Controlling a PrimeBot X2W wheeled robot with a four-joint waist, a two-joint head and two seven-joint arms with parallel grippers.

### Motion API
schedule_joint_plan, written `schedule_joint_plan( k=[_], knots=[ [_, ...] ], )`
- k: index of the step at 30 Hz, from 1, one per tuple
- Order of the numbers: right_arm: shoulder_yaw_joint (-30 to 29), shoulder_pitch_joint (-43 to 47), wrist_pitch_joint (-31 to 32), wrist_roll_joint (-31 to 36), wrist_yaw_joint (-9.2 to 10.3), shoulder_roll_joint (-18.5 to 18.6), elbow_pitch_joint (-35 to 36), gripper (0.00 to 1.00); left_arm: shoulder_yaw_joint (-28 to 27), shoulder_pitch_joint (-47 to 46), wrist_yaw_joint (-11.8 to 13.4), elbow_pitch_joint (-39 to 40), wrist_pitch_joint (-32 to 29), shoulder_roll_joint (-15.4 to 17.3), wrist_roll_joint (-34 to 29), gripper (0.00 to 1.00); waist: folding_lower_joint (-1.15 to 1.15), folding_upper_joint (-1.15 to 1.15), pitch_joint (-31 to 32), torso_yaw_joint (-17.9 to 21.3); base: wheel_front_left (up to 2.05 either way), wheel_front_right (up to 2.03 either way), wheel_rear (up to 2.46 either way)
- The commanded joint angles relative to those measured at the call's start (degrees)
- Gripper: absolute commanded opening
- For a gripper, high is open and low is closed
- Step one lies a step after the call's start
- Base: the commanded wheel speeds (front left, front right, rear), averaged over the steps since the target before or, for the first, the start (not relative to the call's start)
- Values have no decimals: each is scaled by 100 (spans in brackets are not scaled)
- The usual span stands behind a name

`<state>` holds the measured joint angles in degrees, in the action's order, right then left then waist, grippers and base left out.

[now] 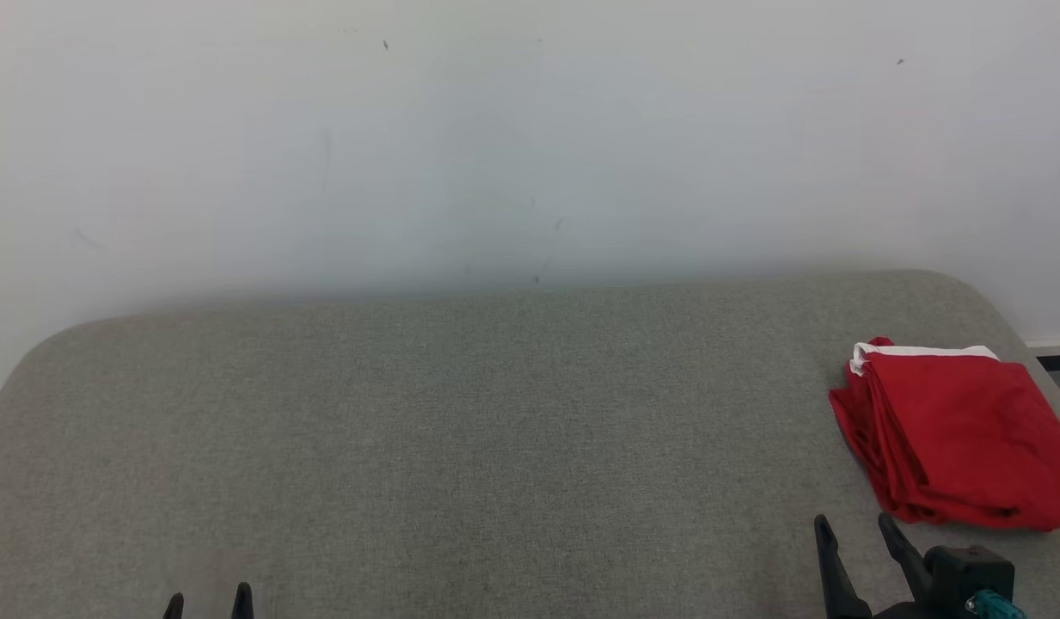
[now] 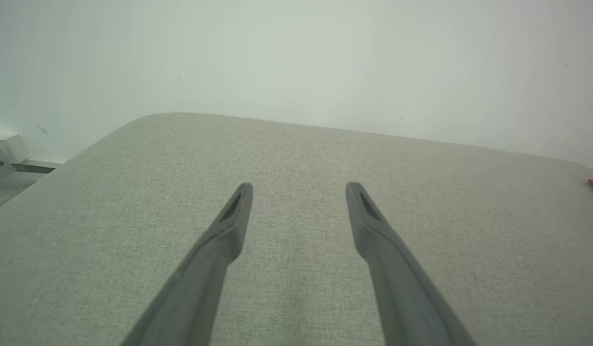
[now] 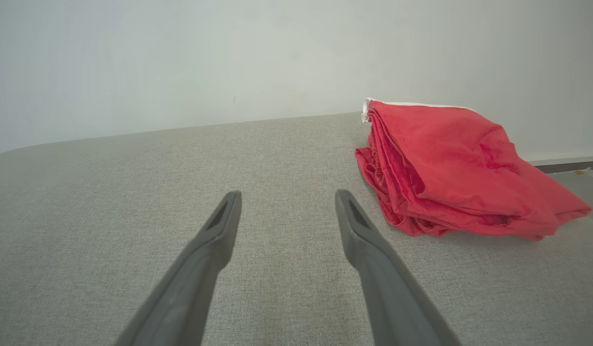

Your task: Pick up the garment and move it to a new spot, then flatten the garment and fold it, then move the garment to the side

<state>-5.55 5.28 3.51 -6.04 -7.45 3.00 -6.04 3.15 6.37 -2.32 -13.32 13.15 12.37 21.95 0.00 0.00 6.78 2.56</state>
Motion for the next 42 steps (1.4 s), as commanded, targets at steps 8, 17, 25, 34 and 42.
schedule_joint_plan(
  k=[8, 17, 25, 34, 42],
  knots=[
    [108, 81, -11, -187, -3, -19, -35, 100, -25, 135, 33, -76, 86, -23, 88, 100, 0, 0, 23, -72, 0, 0, 0],
    [140, 74, -3, -261, -3, -19, -52, 100, -49, 84, 63, -144, 96, 9, 120, 100, 0, 0, 19, -66, 0, 0, 0],
    [126, 115, 15, -261, 0, -12, -289, 0, 6, 107, 44, -349, 77, -111, 173, 0, 1, 0, 15, -54, 0, 0, 0],
    [77, -29, 77, -1248, 0, -13, -367, 0, -127, -32, -23, -310, -180, -218, 984, 0, 1, 0, -34, -68, 0, 0, 0],
    [89, -97, 75, -1991, -1, -12, -356, 0, -207, -121, -73, -244, -353, -290, 1591, 0, 1, 0, -74, -79, 0, 0, 0]
  ],
)
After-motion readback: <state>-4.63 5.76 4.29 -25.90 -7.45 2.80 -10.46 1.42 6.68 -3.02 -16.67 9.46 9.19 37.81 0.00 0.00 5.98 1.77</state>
